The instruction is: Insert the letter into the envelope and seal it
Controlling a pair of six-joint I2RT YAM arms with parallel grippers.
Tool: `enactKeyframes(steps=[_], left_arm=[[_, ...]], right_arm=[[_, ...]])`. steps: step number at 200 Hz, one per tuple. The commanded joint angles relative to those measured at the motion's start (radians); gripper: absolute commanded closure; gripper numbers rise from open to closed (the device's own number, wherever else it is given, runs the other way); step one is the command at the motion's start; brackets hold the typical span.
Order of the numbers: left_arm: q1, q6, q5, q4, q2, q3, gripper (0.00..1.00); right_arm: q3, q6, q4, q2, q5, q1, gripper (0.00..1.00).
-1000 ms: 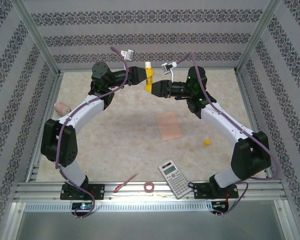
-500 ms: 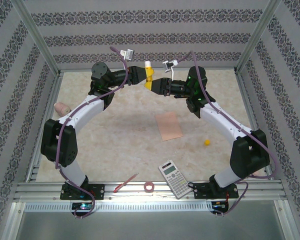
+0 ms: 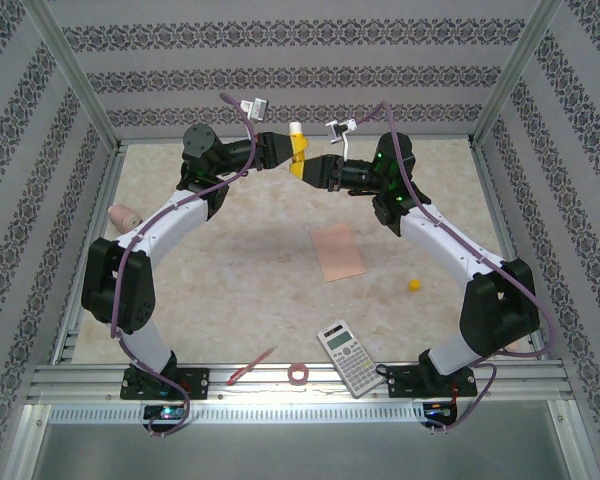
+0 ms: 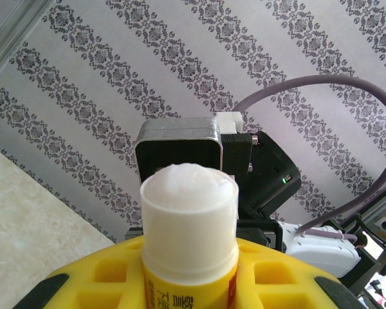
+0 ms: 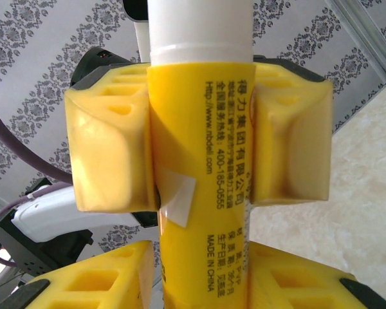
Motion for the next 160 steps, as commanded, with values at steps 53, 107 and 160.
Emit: enactKeyframes(steps=[53, 107, 160], left_arm=[[0.018, -0.003, -0.038, 0.055, -0.009, 0.004, 1.0], [0.019, 0.002, -0.035, 0.048, -0.01, -0.002, 1.0], [0.02, 0.059, -0.045, -0.039, -0.02, -0.006, 1.0]], right_arm=[[-0.014, -0.003, 0.049, -0.008, -0.016, -0.001, 0.65], [-0.014, -0.003, 0.049, -0.01, -0.008, -0.003, 0.73], [0.016, -0.094, -0.095, -0.043, 0.073, 0.014, 0.75]])
